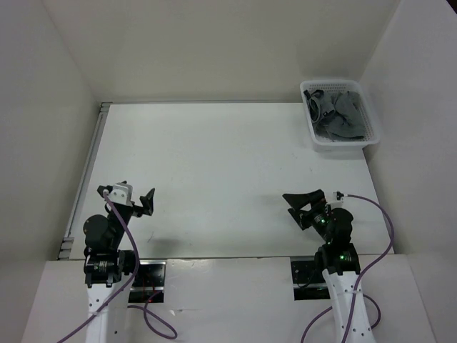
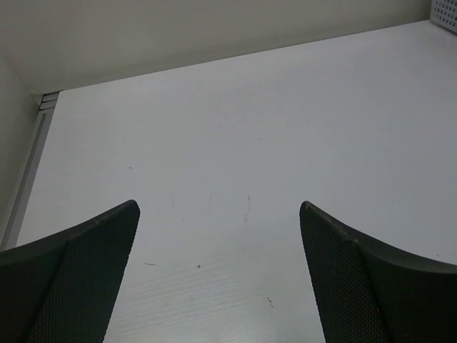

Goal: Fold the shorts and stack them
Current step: Grab the shorts from the pile

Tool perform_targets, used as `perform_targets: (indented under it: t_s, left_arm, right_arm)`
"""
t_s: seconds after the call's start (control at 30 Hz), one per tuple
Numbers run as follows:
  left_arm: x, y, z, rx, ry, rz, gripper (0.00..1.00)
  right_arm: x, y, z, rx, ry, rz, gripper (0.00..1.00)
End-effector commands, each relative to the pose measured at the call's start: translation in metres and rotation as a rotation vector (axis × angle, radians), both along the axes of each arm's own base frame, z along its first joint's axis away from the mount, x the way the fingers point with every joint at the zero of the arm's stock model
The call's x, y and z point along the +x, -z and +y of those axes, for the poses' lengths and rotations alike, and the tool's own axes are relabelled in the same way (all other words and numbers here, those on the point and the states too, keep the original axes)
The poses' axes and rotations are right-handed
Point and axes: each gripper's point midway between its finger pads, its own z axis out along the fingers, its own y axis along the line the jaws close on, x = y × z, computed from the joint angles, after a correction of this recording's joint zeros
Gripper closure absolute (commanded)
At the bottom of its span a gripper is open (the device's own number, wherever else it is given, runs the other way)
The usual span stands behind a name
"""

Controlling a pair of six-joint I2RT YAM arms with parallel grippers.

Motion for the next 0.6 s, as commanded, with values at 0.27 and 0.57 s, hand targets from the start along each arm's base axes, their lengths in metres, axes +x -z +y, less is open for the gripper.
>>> perform_targets:
  t_s: [0.27,0.57]
  left_arm:
    - [0.007,-0.053,0.046,-0.021,-0.262,-0.265,0.00]
    - [-0.006,-0.102,0.060,-0.049,-0.341,-0.404,0.00]
  right_arm:
    - [0.009,0.008,-0.010,0.043,0.092,0.031,0.00]
    - [0.005,-0.211,-0.046,0.038,0.301,-0.593,0.00]
